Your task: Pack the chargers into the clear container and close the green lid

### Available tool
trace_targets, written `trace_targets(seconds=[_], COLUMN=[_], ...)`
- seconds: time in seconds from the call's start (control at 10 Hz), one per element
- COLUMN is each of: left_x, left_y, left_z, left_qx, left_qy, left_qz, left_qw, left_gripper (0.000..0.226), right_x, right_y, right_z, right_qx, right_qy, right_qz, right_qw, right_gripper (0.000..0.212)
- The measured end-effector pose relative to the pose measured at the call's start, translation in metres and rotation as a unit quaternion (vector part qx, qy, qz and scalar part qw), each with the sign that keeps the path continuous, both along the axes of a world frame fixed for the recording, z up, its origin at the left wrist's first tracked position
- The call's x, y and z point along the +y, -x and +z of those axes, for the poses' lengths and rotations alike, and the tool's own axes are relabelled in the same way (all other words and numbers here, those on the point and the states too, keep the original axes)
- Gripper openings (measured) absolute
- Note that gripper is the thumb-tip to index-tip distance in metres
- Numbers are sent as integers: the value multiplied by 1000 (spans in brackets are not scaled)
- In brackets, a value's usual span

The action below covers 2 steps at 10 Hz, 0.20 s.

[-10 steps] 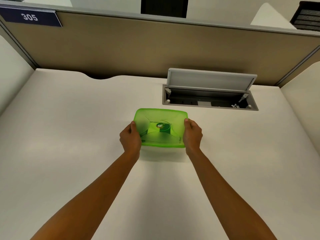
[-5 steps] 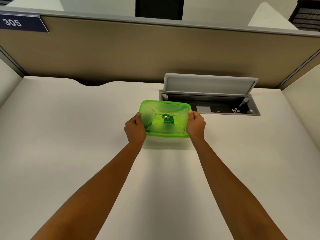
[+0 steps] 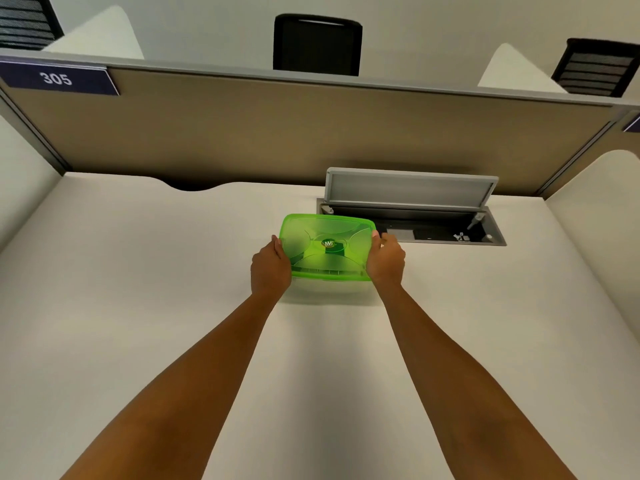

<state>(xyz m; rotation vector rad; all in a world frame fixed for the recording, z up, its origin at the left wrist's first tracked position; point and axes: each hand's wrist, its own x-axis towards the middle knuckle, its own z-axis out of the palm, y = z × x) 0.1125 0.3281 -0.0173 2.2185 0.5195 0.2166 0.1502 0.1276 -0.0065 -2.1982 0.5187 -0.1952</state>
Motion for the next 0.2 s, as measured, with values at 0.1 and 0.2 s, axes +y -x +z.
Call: trace_targets(seconds=[0.1, 0.2], left_x=[8, 10], left_y=[16, 28], left_z=[8, 13], left_qx=[36, 39], left_qy=[-99, -152], left_qz=[-73, -106], left_qw=[992, 982], left_gripper=[49, 50], right_x=[5, 7], right_y=[19, 31], right_z=[10, 17], right_qx=[-83, -113], right_qy=[82, 144], right_qz=[26, 89], right_qw=[993, 979], right_gripper=[47, 46])
